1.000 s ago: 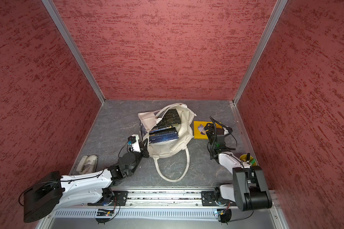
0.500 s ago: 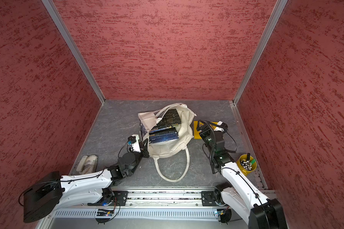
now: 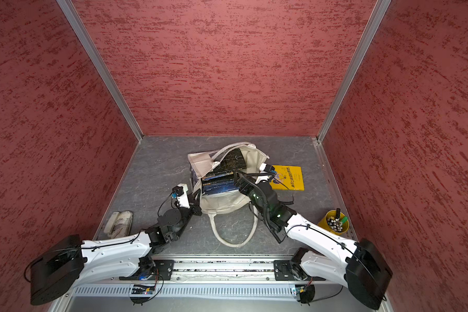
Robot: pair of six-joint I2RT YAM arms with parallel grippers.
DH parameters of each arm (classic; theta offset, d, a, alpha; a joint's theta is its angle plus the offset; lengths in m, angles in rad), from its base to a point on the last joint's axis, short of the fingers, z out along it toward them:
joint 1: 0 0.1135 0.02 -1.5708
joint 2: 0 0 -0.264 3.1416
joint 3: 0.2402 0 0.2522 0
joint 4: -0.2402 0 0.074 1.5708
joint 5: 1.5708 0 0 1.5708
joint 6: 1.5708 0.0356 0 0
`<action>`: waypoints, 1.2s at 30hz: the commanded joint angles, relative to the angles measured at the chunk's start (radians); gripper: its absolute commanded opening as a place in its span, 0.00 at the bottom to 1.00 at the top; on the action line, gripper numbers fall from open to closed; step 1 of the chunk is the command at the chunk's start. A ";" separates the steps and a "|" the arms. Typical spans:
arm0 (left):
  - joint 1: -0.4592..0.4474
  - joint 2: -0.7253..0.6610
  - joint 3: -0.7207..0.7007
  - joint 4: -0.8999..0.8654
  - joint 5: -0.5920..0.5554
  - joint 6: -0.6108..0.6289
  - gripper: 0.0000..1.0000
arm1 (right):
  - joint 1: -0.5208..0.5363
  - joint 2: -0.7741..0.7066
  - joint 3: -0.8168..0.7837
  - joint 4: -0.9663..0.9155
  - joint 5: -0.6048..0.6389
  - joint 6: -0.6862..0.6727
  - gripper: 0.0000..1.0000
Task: Take out the books from the canvas bag
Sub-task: Pick up the book from the canvas bag.
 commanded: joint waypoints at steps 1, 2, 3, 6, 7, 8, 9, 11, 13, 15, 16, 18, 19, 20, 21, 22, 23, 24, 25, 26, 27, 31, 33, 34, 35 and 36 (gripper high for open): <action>0.005 -0.026 -0.014 0.052 0.024 0.013 0.00 | 0.043 0.065 0.027 0.115 0.039 0.007 0.82; 0.007 -0.028 -0.014 0.051 0.027 0.011 0.00 | 0.056 0.089 0.031 0.139 0.042 0.010 0.80; 0.007 -0.028 -0.014 0.051 0.028 0.011 0.00 | 0.066 0.114 0.035 0.151 0.045 0.019 0.79; 0.008 -0.022 -0.014 0.058 0.036 0.010 0.00 | 0.079 0.197 0.061 0.204 0.023 0.032 0.75; 0.008 -0.023 -0.013 0.057 0.038 0.010 0.00 | 0.079 0.223 0.074 0.211 0.021 0.032 0.75; 0.008 -0.025 -0.015 0.057 0.040 0.011 0.00 | 0.078 0.253 0.090 0.212 0.021 0.032 0.74; 0.009 -0.024 -0.016 0.057 0.039 0.010 0.00 | 0.078 0.278 0.102 0.219 0.021 0.029 0.74; 0.008 -0.029 -0.017 0.058 0.041 0.010 0.00 | 0.078 0.317 0.126 0.236 0.024 0.029 0.73; 0.009 -0.033 -0.016 0.056 0.039 0.011 0.00 | 0.078 0.386 0.146 0.251 0.022 0.034 0.71; 0.010 -0.036 -0.018 0.054 0.036 0.011 0.00 | 0.074 0.426 0.160 0.258 0.025 0.044 0.70; 0.009 -0.040 -0.020 0.053 0.036 0.011 0.00 | 0.070 0.444 0.168 0.265 0.022 0.048 0.68; 0.010 -0.040 -0.020 0.051 0.037 0.010 0.00 | 0.064 0.471 0.182 0.275 0.018 0.056 0.66; 0.009 -0.040 -0.019 0.052 0.039 0.010 0.00 | 0.062 0.485 0.191 0.278 0.017 0.060 0.66; 0.010 -0.037 -0.019 0.052 0.041 0.010 0.00 | 0.057 0.497 0.198 0.281 0.014 0.060 0.66; 0.010 -0.035 -0.018 0.052 0.041 0.009 0.00 | 0.052 0.515 0.209 0.282 0.006 0.068 0.66; 0.010 -0.032 -0.017 0.052 0.042 0.008 0.00 | 0.042 0.534 0.219 0.283 -0.012 0.082 0.65; 0.009 -0.032 -0.017 0.052 0.043 0.008 0.00 | 0.033 0.549 0.225 0.294 -0.031 0.090 0.64; 0.010 -0.033 -0.017 0.052 0.043 0.010 0.00 | 0.022 0.564 0.230 0.304 -0.053 0.100 0.63; 0.010 -0.032 -0.017 0.052 0.042 0.010 0.00 | 0.014 0.577 0.235 0.314 -0.063 0.104 0.61; 0.010 -0.034 -0.017 0.052 0.042 0.010 0.00 | 0.010 0.586 0.241 0.315 -0.061 0.102 0.58; 0.010 -0.034 -0.018 0.051 0.041 0.010 0.00 | 0.006 0.592 0.249 0.309 -0.054 0.101 0.57; 0.010 -0.031 -0.017 0.051 0.041 0.010 0.00 | -0.020 0.622 0.269 0.287 -0.041 0.119 0.57; 0.011 -0.026 -0.016 0.052 0.042 0.010 0.00 | -0.031 0.638 0.277 0.276 -0.050 0.138 0.58; 0.011 -0.024 -0.015 0.051 0.042 0.009 0.00 | -0.033 0.644 0.276 0.274 -0.049 0.150 0.59; 0.011 -0.024 -0.014 0.051 0.042 0.009 0.00 | -0.033 0.646 0.272 0.279 -0.046 0.156 0.59; 0.011 -0.025 -0.013 0.051 0.044 0.010 0.00 | -0.033 0.650 0.268 0.286 -0.039 0.164 0.59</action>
